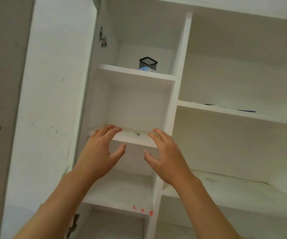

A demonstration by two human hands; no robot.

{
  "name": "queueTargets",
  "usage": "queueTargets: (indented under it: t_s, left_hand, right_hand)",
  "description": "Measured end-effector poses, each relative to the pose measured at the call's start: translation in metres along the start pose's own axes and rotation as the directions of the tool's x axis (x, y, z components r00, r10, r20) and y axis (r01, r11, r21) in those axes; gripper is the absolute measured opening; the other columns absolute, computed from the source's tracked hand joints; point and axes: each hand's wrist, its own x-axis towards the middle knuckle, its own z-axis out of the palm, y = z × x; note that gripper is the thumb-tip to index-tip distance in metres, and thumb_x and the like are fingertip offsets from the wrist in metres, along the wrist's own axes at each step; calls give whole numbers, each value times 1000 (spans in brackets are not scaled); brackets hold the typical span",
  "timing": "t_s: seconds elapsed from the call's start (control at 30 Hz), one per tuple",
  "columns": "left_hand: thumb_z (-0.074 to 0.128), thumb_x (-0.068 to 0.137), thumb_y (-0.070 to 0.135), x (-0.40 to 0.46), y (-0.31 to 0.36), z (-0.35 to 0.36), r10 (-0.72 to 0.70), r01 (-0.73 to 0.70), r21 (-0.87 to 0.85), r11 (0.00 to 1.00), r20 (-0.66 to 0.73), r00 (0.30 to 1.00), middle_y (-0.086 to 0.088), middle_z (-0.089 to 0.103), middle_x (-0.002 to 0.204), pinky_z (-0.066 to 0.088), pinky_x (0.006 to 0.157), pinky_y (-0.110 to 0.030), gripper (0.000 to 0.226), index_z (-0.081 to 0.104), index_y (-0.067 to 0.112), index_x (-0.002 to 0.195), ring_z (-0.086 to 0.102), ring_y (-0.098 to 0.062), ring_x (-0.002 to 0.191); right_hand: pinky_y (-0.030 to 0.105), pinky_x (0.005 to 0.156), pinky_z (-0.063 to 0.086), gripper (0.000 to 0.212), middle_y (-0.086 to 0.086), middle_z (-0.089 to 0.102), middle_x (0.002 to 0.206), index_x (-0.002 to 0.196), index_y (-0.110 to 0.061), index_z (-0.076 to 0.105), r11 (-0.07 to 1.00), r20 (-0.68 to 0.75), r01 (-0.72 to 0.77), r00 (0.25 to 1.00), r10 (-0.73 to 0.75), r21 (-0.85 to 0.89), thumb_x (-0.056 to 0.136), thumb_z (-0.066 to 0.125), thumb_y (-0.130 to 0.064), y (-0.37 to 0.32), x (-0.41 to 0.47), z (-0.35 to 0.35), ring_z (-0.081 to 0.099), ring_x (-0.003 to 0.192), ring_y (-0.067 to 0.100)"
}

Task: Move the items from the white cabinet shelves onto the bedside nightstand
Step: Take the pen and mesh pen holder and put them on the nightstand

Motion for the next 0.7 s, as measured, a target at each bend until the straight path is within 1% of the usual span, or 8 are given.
queueTargets:
  t_s: [0.1,0.2,0.3,0.43,0.5,0.57,0.63,0.7]
  left_hand:
    - [65,96,46,13,-15,12,-8,8,15,1000,-31,999,11,51,149,43,113,-39,54,55,30,146,47,-17,135]
    - [61,97,50,28,-25,27,-22,24,41,999,-47,999,14,48,150,41,115,-36,55,52,33,148,44,-13,137]
    - [60,97,52,46,-33,44,-7,10,88,996,-41,999,14,47,151,37,116,-31,57,51,33,149,42,-9,138]
    - [61,97,51,72,-43,67,12,-7,124,992,-36,999,14,47,151,34,114,-26,56,51,32,149,42,-7,135]
    - [60,97,51,82,-48,78,12,-11,121,993,-12,1000,16,46,151,36,115,-28,57,50,33,150,40,-6,137]
    - [59,96,55,91,-53,89,39,-42,135,990,26,999,16,45,151,38,115,-29,59,49,34,151,39,-6,138]
    - [52,92,61,101,-58,97,64,-75,145,987,77,995,17,45,151,38,116,-30,64,49,35,150,39,-6,140]
    - [45,90,65,115,-66,104,60,-76,154,985,105,993,17,44,152,37,117,-30,67,49,36,150,36,-6,142]
  right_hand:
    - [36,126,27,57,-12,31,165,154,-29,44,999,-2,22,1000,-22,42,101,55,-44,14,25,16,26,152,9]
    - [35,126,26,59,-11,30,167,156,-28,43,997,10,51,999,-52,54,101,55,-45,31,52,29,25,154,10]
    - [36,127,26,63,-13,26,168,159,-32,38,996,49,69,996,-72,57,100,54,-51,48,79,40,24,154,10]
    - [34,127,23,66,-11,23,170,161,-32,34,995,120,69,990,-76,67,101,54,-51,69,106,58,22,156,12]
    - [35,127,24,66,-11,23,170,161,-34,33,995,157,62,985,-75,83,101,53,-52,79,115,66,23,156,12]
    - [34,125,27,66,-13,26,168,160,-35,34,994,202,62,976,-79,91,100,54,-54,88,124,71,27,153,11]
    - [32,122,31,65,-14,31,165,159,-35,37,994,247,67,965,-88,91,100,54,-57,94,132,77,33,148,11]
    - [34,121,32,63,-14,32,164,158,-35,39,995,288,67,954,-85,74,101,50,-59,96,141,83,35,148,13]
